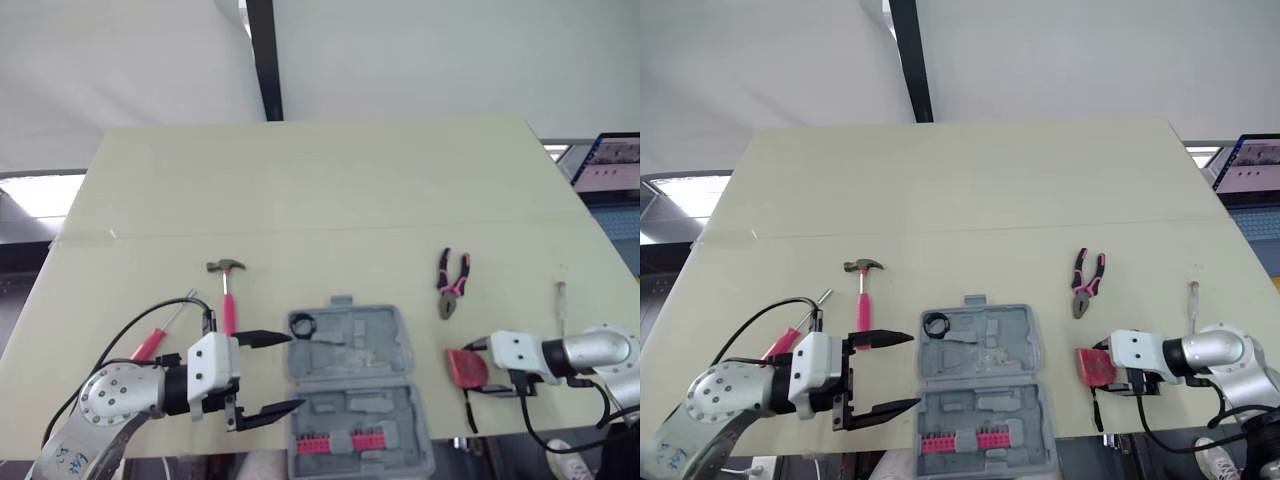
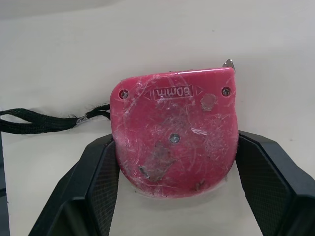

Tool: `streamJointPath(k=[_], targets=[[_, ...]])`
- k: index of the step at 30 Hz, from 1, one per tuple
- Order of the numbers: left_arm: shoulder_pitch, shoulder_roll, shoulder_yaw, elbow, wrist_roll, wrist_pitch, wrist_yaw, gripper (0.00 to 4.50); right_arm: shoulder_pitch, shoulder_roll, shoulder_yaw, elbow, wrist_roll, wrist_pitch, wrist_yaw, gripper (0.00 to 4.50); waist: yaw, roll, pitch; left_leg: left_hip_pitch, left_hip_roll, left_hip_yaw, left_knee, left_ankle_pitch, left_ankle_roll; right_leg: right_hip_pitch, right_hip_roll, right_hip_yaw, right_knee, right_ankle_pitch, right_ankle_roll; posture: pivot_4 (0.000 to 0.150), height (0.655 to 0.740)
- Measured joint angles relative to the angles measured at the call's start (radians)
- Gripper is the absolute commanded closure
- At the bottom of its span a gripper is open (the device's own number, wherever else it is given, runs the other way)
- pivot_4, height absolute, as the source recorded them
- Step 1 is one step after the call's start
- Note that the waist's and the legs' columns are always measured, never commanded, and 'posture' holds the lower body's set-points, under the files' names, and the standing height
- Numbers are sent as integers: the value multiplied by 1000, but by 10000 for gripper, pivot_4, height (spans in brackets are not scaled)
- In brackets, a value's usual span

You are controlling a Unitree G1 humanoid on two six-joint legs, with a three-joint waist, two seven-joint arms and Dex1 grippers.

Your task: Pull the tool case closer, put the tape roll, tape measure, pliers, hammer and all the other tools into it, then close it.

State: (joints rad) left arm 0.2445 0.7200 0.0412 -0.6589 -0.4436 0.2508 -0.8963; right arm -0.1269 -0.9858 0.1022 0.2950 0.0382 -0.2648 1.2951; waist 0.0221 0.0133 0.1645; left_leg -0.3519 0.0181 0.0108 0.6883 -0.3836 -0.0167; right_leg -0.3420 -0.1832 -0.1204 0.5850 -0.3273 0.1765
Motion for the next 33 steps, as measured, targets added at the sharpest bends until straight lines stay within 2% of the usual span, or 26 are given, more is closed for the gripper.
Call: streamJointPath(k=[4,9,17,24,33], targets=[[23,-2,22,23,2,-27,-1,0,-39,-74,-4,-158,22,188,12,15206,-1,3,1,0,0,0,0,0,0,-1,0,0,0,0,0,1500,7400],[68,-13,41,91,21,-76,-2,0,-189,-143,21,-413,4,514,30,15206,-1,3,2,-1,0,0,0,0,0,-2,0,0,0,0,0,1500,7400],[96,-20,76,146,38,-144,-4,0,-423,-122,279,-700,-134,941,39,15206,-1,3,2,-3,0,-1,0,0,0,-4,0,0,0,0,0,1500,7400],[97,-31,77,180,58,-173,-6,0,-619,-14,536,-769,-296,1129,52,15206,-10,3,2,-4,0,0,-1,0,-1,-7,0,0,2,0,0,1500,7400],[96,-35,70,210,85,-206,-17,0,-710,80,697,-727,-394,1167,72,15206,-24,3,2,-5,0,1,-1,0,-1,-10,0,0,5,0,0,1500,7400]])
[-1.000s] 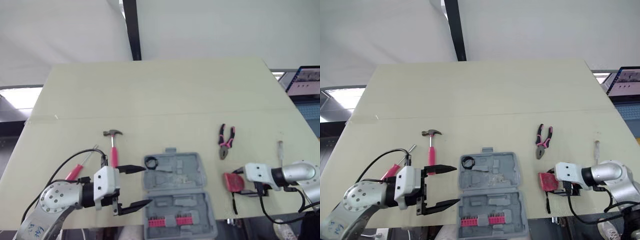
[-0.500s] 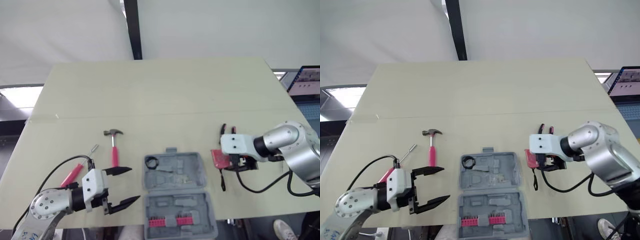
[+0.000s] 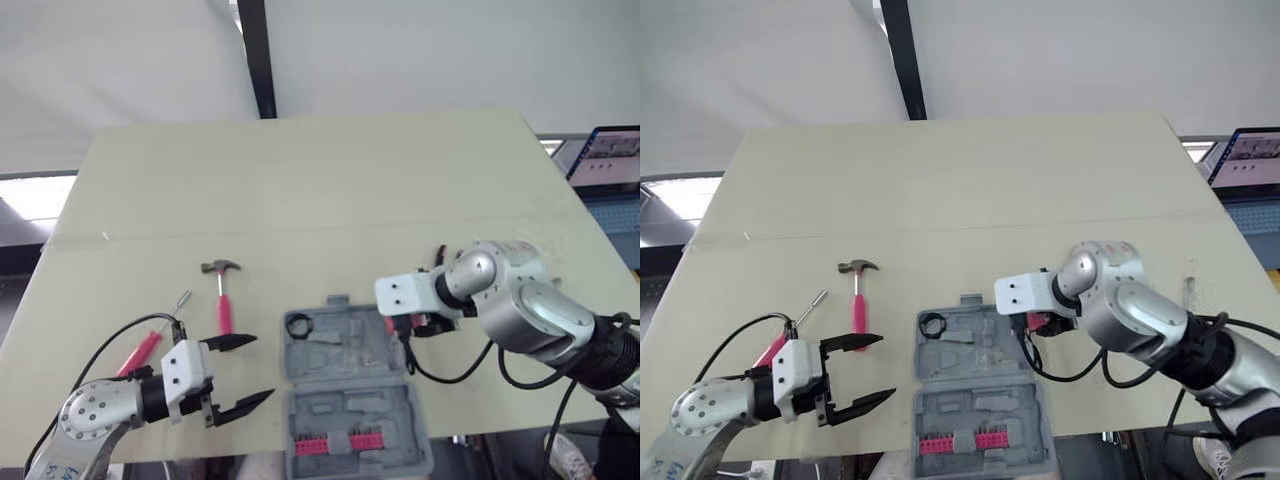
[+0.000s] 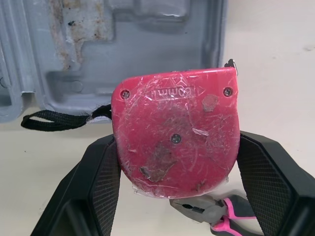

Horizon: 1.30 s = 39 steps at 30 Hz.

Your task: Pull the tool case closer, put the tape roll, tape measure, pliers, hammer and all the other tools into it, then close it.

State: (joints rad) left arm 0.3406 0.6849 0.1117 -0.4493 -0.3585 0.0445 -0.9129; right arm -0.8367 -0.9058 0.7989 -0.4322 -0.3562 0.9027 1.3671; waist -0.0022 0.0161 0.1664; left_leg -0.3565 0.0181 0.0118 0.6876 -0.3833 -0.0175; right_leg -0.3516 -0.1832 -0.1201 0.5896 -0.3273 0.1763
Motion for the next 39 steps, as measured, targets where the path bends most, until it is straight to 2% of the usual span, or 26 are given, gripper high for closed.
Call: streamJointPath(k=[11,39], targets=[[0,-6,-18,28,17,-25,-5,0,-82,154,119,98,-43,79,15,15206,-11,0,0,0,0,3,-3,0,-1,-4,0,0,2,0,0,1500,7400],[13,-16,-45,26,39,-34,10,0,-110,218,141,172,-77,57,13,15206,-27,0,0,0,0,3,-3,0,-1,-5,0,0,3,0,0,1500,7400]])
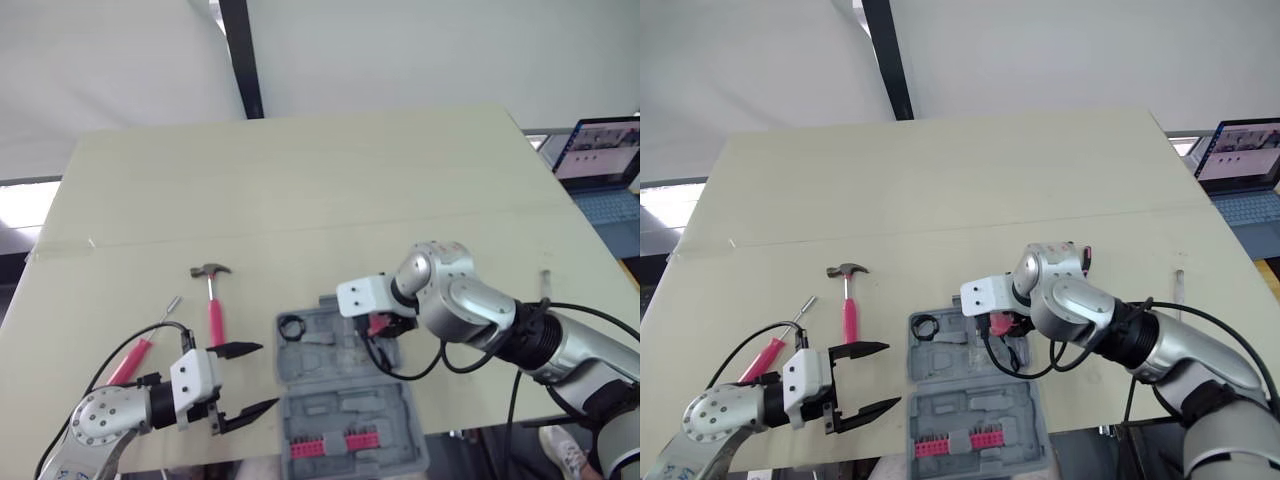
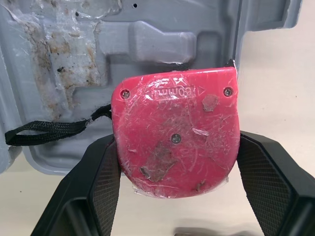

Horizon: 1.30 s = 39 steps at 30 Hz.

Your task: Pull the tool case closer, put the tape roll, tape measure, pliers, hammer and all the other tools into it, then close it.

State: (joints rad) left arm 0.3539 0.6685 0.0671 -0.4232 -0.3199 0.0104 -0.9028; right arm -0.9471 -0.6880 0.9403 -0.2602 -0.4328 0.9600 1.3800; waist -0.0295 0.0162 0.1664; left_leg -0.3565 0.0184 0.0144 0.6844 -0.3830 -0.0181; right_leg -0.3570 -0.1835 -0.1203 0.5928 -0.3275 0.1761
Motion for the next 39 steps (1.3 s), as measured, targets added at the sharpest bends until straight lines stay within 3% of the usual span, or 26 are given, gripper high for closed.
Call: streamJointPath(k=[6,8,10,19,25,28,31,39], targets=[[1,0,-2,-6,0,2,6,0,3,6,0,0,-1,-1,0,15206,0,0,0,0,0,0,0,0,0,0,0,0,0,0,0,1500,7400],[0,0,-3,-8,0,4,6,0,3,7,0,0,-2,-1,0,4979,0,0,0,0,0,0,0,0,0,0,0,0,0,0,0,1500,7400],[-1,0,-4,-13,0,9,6,0,4,9,0,0,-2,-1,0,797,0,0,0,0,0,0,0,0,0,0,0,0,0,0,0,1500,7400],[-11,0,-6,-41,0,40,14,0,7,-22,-24,-26,-1,-4,5,797,1,0,0,0,0,0,0,0,0,0,0,0,0,0,0,1500,7400],[-13,2,-7,-57,0,53,21,0,129,-95,-318,-151,186,4,19,797,5,-1,-1,0,0,-1,0,0,0,1,0,0,0,0,0,1500,7400],[-14,3,-8,-73,0,60,22,0,282,-103,-481,-127,297,-105,-20,8432,5,-3,-1,0,0,0,0,0,0,1,0,0,0,0,0,1500,7400],[-22,5,-7,-74,0,66,22,0,392,-81,-615,-63,389,-207,-63,22561,4,-3,-1,0,0,2,0,0,0,1,0,0,0,0,0,1500,7400],[-44,7,-8,-74,0,76,15,0,502,-49,-754,66,533,-463,-97,22561,3,-3,-1,1,0,2,0,0,0,1,0,0,0,0,0,1500,7400]])
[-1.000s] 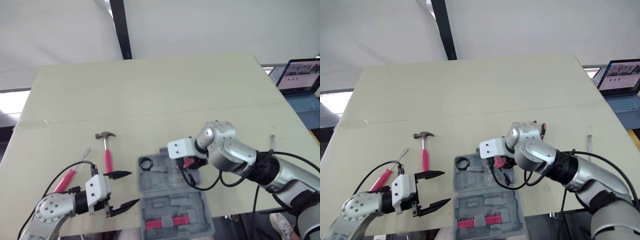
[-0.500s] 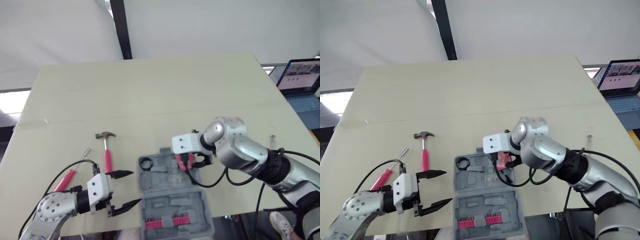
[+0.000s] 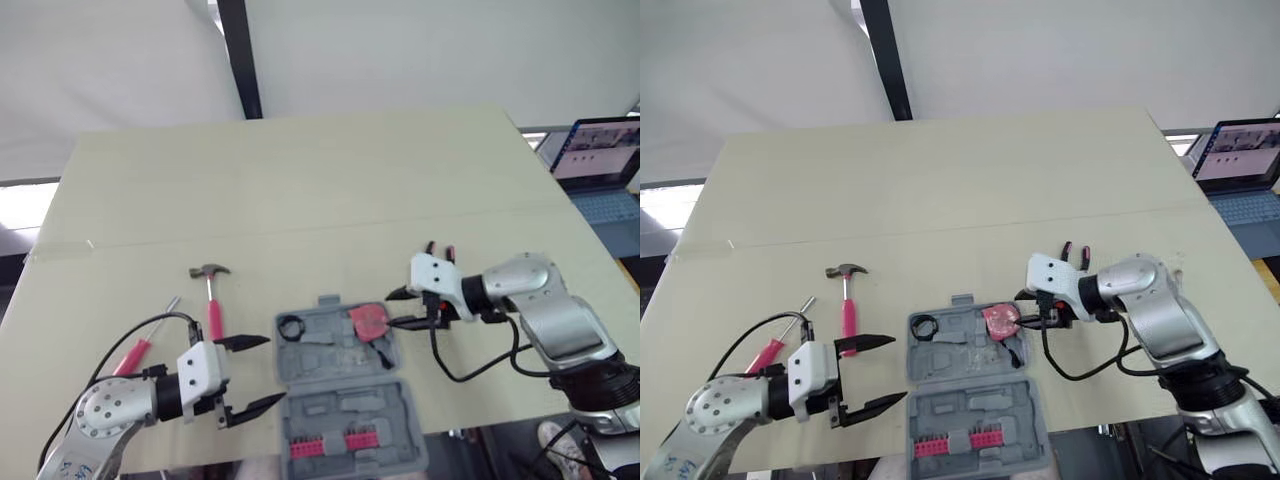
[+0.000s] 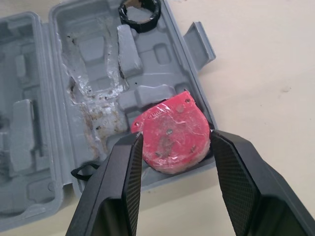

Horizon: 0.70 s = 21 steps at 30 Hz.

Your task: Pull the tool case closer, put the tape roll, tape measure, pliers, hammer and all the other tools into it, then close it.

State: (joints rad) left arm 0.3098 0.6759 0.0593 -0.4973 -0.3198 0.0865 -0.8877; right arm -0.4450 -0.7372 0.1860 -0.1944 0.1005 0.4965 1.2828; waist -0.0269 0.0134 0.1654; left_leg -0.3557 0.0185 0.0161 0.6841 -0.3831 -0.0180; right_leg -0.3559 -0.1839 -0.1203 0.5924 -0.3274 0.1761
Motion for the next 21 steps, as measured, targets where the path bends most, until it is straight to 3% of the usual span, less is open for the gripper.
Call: streamJointPath(k=[13,21], targets=[[-1,2,0,1,0,0,-8,0,45,112,-32,257,57,-344,-44,22561,0,0,0,0,0,0,0,0,0,0,0,0,0,0,0,1500,7400],[0,2,2,1,0,0,-8,0,70,126,-26,312,57,-395,-49,22561,0,0,0,0,0,0,0,0,0,0,0,0,0,0,0,1500,7400]])
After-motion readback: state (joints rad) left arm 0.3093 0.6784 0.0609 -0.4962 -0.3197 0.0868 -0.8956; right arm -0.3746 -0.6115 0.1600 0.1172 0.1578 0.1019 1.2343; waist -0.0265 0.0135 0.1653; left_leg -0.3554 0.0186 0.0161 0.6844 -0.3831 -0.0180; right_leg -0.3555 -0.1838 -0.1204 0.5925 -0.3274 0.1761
